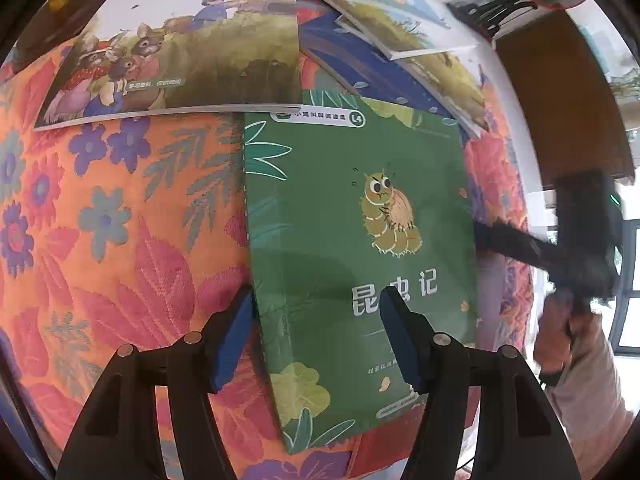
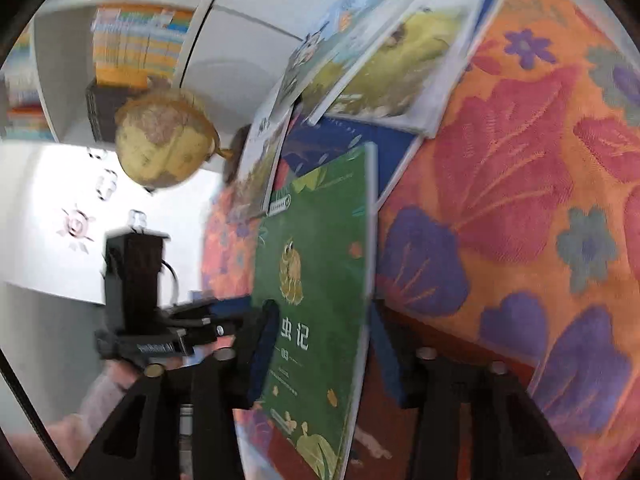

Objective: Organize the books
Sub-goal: 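Carry the upright frog book with both tools over to the book stack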

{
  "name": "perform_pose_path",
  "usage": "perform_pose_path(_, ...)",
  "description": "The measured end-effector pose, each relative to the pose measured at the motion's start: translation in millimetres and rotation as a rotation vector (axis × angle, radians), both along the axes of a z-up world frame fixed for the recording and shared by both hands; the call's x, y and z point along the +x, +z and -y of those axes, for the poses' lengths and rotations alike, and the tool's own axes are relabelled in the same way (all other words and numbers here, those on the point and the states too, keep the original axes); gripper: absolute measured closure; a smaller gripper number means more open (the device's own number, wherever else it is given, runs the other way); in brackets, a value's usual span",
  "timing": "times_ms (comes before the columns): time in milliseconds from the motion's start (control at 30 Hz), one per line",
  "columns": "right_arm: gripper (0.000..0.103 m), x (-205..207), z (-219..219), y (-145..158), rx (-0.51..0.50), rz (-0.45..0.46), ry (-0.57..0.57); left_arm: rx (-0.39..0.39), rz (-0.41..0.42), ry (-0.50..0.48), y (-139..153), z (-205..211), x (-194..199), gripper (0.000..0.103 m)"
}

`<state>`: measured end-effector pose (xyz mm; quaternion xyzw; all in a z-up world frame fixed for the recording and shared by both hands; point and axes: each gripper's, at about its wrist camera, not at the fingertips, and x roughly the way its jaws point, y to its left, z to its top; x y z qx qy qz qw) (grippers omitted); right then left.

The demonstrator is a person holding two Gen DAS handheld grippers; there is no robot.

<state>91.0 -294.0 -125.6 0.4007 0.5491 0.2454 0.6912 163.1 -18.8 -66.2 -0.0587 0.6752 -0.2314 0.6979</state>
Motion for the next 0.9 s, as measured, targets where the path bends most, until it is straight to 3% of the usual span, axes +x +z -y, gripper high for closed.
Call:
perform_pose_path(67,0.082,7.9,3.7,-5.3,-0.002,-0.036,-0.005,-0.009,0.014,0.001,-7.8,-4.7,-9.0,0.043)
perform_pose_path(167,0.079,19.0,-14.6,1.1,-0.075,-0.010,0.110,-0.026,0.014,0.030,-9.3,-5.5,-13.6,0.044)
perform_pose_path(233,0.073,22.3,-21.8,-0.9,-0.029,-0.034,0.138,-0.042,0.010,0.058,-11.5,-5.1,-12.4,0.044)
perform_pose_path(300,0.073,19.6,-26.5,-0.9,-0.010,-0.040,0.161,-0.044,0.010,0.089,-10.3,-6.9,-15.6,0.049)
perform_pose_path(433,0.074,1.8,-35.8,15.1,0.021,0.011,0.167,-0.062,0.045,0.077,6.7,-11.6,-35.8,0.049)
perform_pose_path(567,0.077,-7.7,-57.2,39.7,-0.136,0.045,0.152,-0.087,0.077,0.064,27.7,-17.8,-55.0,0.050)
perform_pose_path(733,0.077,-15.1,-81.1,79.3,-0.248,0.128,0.173,-0.099,0.124,0.073,52.4,-33.9,-63.9,0.050)
perform_pose_path(900,0.077,-19.1,-84.1,106.1,-0.242,0.148,0.149,-0.108,0.182,0.062,80.9,-39.1,-65.4,0.050)
